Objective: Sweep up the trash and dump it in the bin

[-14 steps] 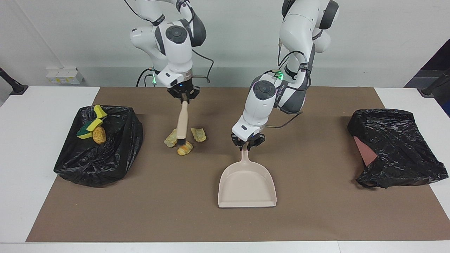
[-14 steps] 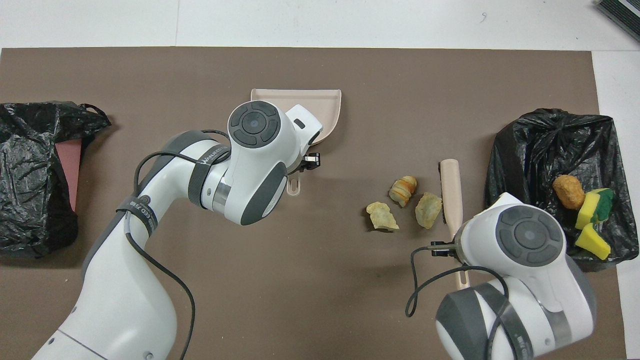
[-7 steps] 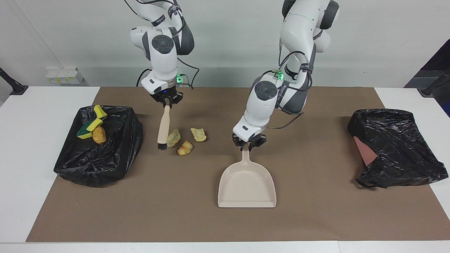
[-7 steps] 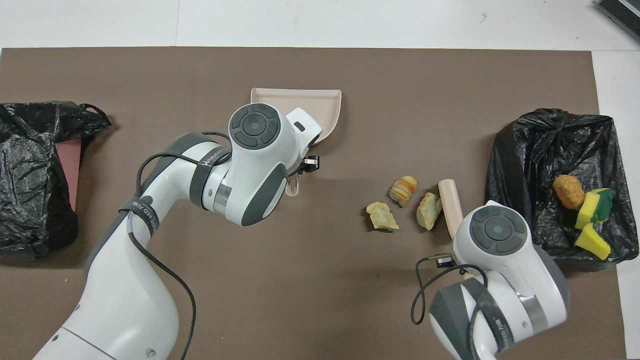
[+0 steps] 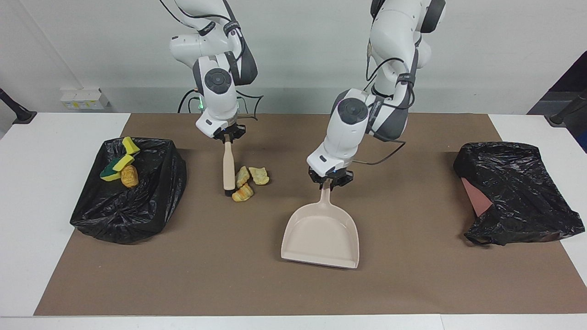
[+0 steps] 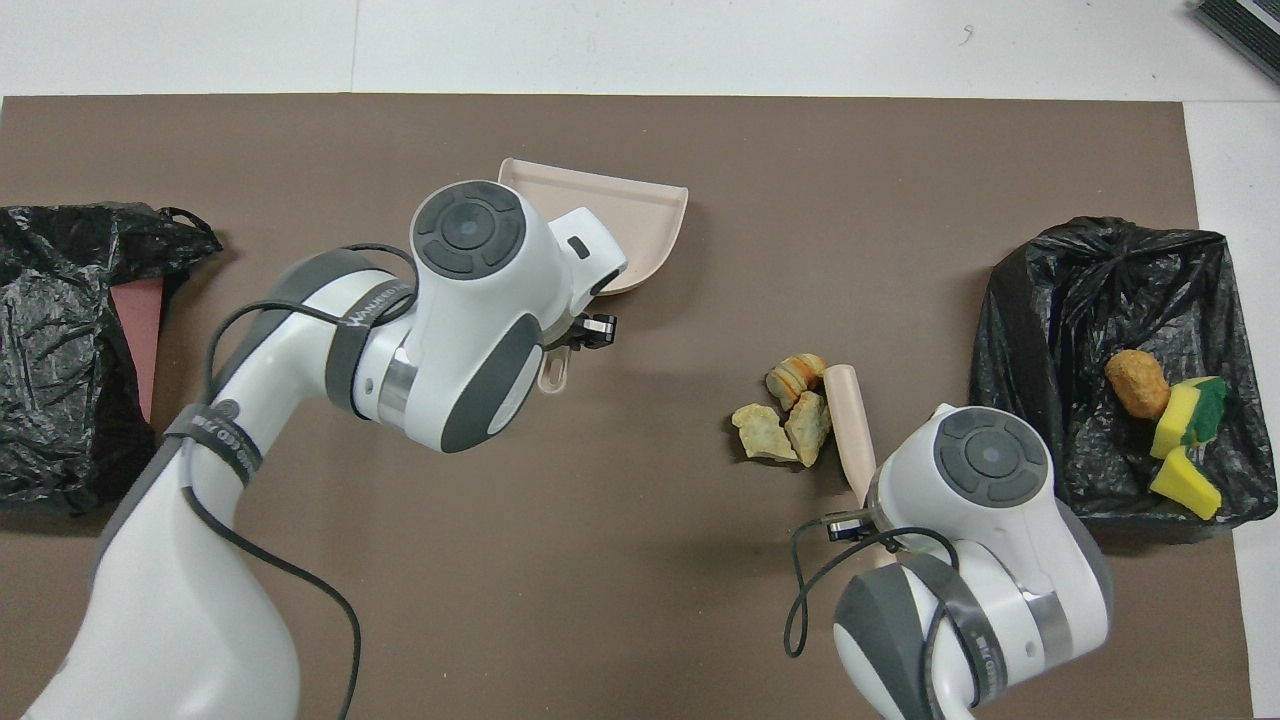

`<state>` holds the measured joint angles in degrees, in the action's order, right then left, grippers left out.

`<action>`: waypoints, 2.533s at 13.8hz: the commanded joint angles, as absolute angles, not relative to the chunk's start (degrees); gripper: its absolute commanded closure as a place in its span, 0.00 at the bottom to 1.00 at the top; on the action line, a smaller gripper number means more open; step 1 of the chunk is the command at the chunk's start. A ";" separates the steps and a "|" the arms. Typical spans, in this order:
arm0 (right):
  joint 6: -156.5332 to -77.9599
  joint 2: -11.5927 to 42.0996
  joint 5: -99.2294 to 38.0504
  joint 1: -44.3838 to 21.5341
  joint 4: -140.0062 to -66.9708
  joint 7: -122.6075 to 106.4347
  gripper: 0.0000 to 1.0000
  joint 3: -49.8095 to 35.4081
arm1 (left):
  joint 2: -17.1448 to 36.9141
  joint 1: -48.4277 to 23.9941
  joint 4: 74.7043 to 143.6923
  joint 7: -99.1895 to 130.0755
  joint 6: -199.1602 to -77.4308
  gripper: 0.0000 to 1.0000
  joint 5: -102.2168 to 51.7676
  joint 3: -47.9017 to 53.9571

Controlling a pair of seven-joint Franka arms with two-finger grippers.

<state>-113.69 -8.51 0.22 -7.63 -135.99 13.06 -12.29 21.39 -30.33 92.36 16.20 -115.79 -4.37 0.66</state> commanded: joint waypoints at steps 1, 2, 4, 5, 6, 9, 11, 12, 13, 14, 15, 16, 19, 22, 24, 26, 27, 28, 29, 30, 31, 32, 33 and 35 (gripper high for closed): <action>-108.49 -9.48 -0.97 -7.21 -131.50 10.29 1.00 -11.87 | 17.24 -26.81 93.86 7.33 -110.68 1.00 -4.66 1.06; -105.85 -10.54 -0.27 -5.99 -130.01 10.02 1.00 -11.87 | 15.40 -26.55 95.69 5.03 -108.39 1.00 -4.57 1.05; -104.51 -13.35 3.14 -3.62 -129.99 9.85 1.00 -11.78 | 10.31 -25.93 102.01 -0.93 -108.10 1.00 -4.57 0.88; -103.89 -13.88 6.38 -2.47 -130.51 9.23 1.00 -11.86 | 6.98 -25.93 106.39 -4.36 -108.45 1.00 -4.48 0.88; -104.50 -13.89 6.94 -1.59 -130.95 7.92 1.00 -11.78 | 4.07 -25.75 110.00 -7.87 -108.46 1.00 -4.40 0.70; -109.23 -13.89 8.17 -0.88 -134.55 7.65 1.00 -11.95 | -2.00 -24.52 118.63 -17.73 -108.02 1.00 -3.18 0.70; -110.91 -12.93 7.30 -0.79 -135.70 7.30 1.00 -12.04 | -5.96 -25.22 124.69 -20.99 -108.45 1.00 -0.36 0.97; -110.83 -11.88 6.95 -1.23 -135.70 7.99 1.00 -12.13 | -6.67 -26.09 125.50 -23.53 -107.76 1.00 1.39 1.14; -112.05 -10.13 5.99 -1.84 -135.70 8.69 1.00 -12.13 | -7.29 -26.36 126.12 -26.95 -107.41 1.00 1.84 1.14; -114.24 -8.98 5.11 -2.63 -135.70 9.57 1.00 -12.22 | -7.03 -26.37 126.12 -28.72 -107.49 1.00 1.93 1.14; -115.91 -8.53 5.01 -4.12 -135.70 9.93 1.00 -12.13 | -6.34 -26.19 125.86 -31.70 -108.10 1.00 1.93 1.14; -116.36 -8.09 5.01 -4.22 -135.44 10.63 1.00 -12.22 | -5.72 -25.76 125.60 -35.30 -108.45 1.00 1.93 1.14; -121.00 -4.32 4.92 -6.76 -135.35 15.02 1.00 -12.22 | -4.93 -25.75 125.77 -40.08 -109.42 1.00 1.93 1.23; -124.71 -1.06 4.66 -9.30 -134.39 15.90 1.00 -12.39 | -3.96 -28.38 126.04 -40.87 -110.47 1.00 2.28 1.23; -125.51 -0.79 -2.86 -12.91 -134.03 15.56 1.00 -12.30 | -3.69 -29.09 125.95 -41.74 -111.61 1.00 4.12 1.23; -125.25 -0.70 -8.06 -15.02 -133.25 13.90 1.00 -12.39 | -2.99 -29.71 126.04 -41.75 -112.15 1.00 4.22 1.23; -125.24 -0.70 -11.22 -15.55 -133.24 12.49 1.00 -12.39 | -2.47 -30.06 126.30 -41.57 -112.67 1.00 4.22 1.23; -124.90 -0.62 -15.25 -16.08 -132.81 10.48 1.00 -12.39 | -1.68 -31.54 126.65 -41.31 -113.72 1.00 4.13 1.23; -124.28 -0.35 -19.73 -16.34 -132.02 8.81 1.00 -12.39 | -1.15 -31.73 126.91 -41.31 -114.95 1.00 4.13 1.23; -124.36 -0.26 -24.47 -17.48 -131.49 8.44 1.00 -12.48 | -1.06 -31.73 127.09 -41.40 -115.92 1.00 4.13 1.23; -124.28 0.17 -27.57 -18.27 -130.44 8.00 1.00 -12.39 | -0.97 -31.64 127.26 -41.57 -117.41 1.00 4.13 1.32; -124.19 0.44 -29.42 -18.37 -129.91 6.87 1.00 -12.48 | -0.79 -31.38 127.44 -41.83 -119.60 1.00 4.13 1.32; -124.19 0.53 -32.92 -18.37 -129.47 4.94 1.00 -12.48 | -0.62 -31.29 127.62 -41.92 -121.01 1.00 4.13 1.32; -122.53 -0.26 -40.40 -17.93 -128.59 0.46 1.00 -12.39 | -0.62 -31.46 127.97 -43.14 -121.38 1.00 4.13 1.32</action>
